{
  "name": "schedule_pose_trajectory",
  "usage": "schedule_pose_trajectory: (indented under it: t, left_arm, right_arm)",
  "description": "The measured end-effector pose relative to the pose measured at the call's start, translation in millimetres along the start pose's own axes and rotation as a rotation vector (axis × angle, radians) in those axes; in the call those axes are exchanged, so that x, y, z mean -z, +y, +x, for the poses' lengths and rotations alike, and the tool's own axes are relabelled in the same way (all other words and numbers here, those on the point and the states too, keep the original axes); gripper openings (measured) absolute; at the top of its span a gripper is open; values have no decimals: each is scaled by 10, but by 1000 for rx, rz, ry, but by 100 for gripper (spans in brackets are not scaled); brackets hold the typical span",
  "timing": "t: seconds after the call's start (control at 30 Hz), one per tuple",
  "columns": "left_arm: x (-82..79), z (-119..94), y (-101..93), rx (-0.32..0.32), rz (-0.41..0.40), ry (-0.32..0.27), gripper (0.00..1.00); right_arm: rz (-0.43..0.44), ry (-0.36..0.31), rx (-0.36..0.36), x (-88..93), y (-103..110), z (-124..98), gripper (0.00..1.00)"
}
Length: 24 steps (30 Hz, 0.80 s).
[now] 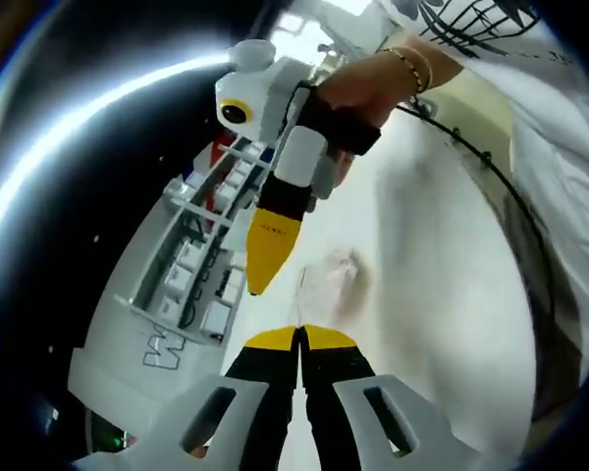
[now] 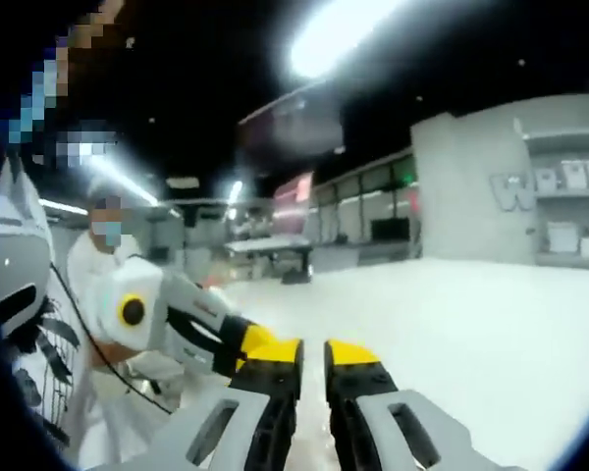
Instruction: Open the resealable bag by pulling the two sides of the seal apart until the entire bag opening is separated and visibly accessible.
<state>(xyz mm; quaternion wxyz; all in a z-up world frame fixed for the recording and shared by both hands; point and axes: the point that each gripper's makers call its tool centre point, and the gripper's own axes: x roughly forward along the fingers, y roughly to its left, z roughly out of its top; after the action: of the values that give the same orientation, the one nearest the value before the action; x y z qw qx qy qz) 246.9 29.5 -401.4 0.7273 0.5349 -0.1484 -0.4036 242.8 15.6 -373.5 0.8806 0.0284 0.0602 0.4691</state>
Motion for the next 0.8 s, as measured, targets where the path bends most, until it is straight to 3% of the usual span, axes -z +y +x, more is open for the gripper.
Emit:
schedule_pose_trajectory:
  t: [0.03, 0.07, 0.13, 0.43, 0.63, 0.8]
  left_arm:
    - [-2, 3, -4, 2, 6, -1, 1]
    - [-10, 7, -9, 5, 11, -5, 1]
    - [-32, 12, 30, 8, 35, -14, 1]
    - [-38, 9, 57, 4, 50, -15, 1]
    - [-35, 9, 76, 3, 73, -5, 1]
    - [-63, 0, 86, 5, 84, -17, 1]
  right_arm:
    - [19, 13, -8, 23, 7, 3, 4]
    - [104, 68, -52, 129, 54, 48, 7]
    - [140, 83, -71, 159, 80, 64, 8]
    - [169, 110, -67, 206, 31, 18, 8]
    - [148, 59, -66, 30, 71, -22, 7]
    - [139, 94, -69, 103, 58, 10, 7]
